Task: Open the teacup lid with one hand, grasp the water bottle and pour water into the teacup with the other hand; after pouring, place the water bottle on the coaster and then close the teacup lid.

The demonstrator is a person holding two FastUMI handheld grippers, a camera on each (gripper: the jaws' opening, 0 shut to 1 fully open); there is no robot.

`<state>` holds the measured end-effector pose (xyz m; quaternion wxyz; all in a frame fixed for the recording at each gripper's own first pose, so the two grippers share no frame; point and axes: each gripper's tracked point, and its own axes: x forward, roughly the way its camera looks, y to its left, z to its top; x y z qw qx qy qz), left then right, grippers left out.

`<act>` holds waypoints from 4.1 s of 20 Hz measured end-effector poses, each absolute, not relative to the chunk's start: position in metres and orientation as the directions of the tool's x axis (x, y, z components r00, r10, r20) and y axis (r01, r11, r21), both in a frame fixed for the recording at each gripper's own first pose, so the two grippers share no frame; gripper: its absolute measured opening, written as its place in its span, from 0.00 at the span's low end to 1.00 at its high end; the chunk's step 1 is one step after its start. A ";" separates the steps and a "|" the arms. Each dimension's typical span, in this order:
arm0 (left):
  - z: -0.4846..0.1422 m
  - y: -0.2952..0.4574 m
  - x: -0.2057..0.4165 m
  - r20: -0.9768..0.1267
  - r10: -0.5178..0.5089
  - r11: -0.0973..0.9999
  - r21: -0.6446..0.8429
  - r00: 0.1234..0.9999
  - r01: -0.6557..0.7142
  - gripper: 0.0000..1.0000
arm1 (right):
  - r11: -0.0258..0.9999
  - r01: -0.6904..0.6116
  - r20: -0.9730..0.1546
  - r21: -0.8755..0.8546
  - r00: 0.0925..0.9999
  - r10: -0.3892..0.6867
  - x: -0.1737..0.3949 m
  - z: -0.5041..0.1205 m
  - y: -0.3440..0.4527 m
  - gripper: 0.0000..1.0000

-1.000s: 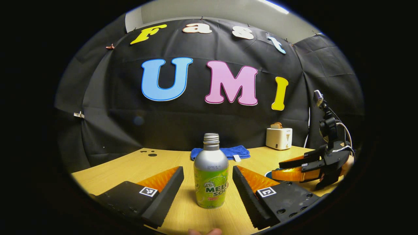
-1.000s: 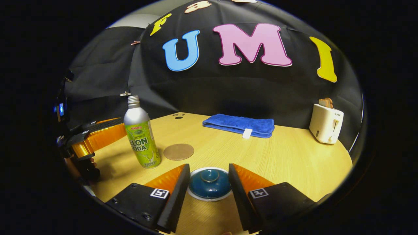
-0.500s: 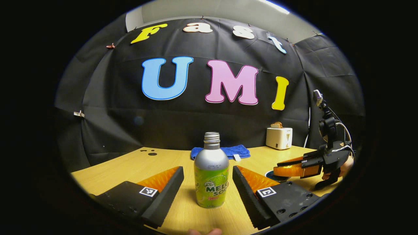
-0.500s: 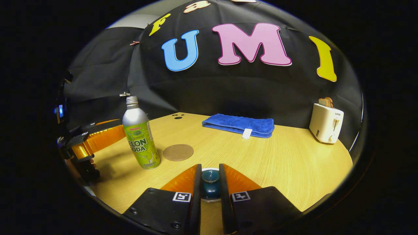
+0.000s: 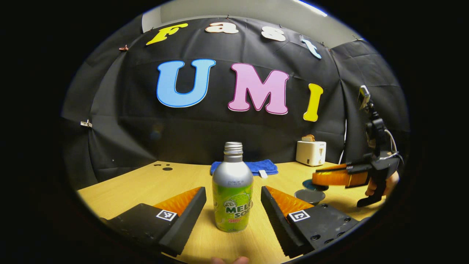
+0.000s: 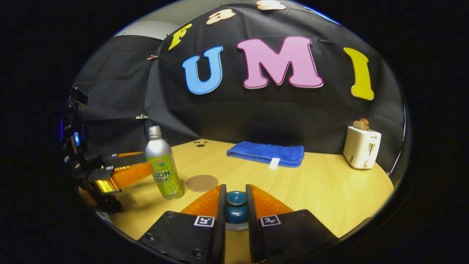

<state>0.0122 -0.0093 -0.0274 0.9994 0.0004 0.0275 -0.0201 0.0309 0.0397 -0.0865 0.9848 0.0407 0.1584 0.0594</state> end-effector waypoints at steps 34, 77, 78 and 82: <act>-0.028 -0.036 0.063 -0.154 0.023 0.149 0.978 0.988 0.149 0.80 | 0.996 0.048 -0.247 0.076 0.969 -0.028 -0.028 -0.045 -0.061 0.30; -0.047 -0.069 0.086 -0.193 0.008 -0.467 0.867 0.981 0.175 0.80 | 0.992 0.061 -0.221 0.113 0.975 -0.035 -0.034 -0.034 -0.076 0.30; -0.047 -0.068 0.085 -0.192 0.006 -0.478 0.862 0.981 0.171 0.80 | 0.991 0.062 -0.221 0.115 0.975 -0.035 -0.035 -0.033 -0.077 0.30; -0.047 -0.066 0.085 -0.189 -0.002 -0.525 0.836 0.982 0.160 0.80 | 0.991 0.066 -0.218 0.119 0.975 -0.038 -0.035 -0.033 -0.079 0.30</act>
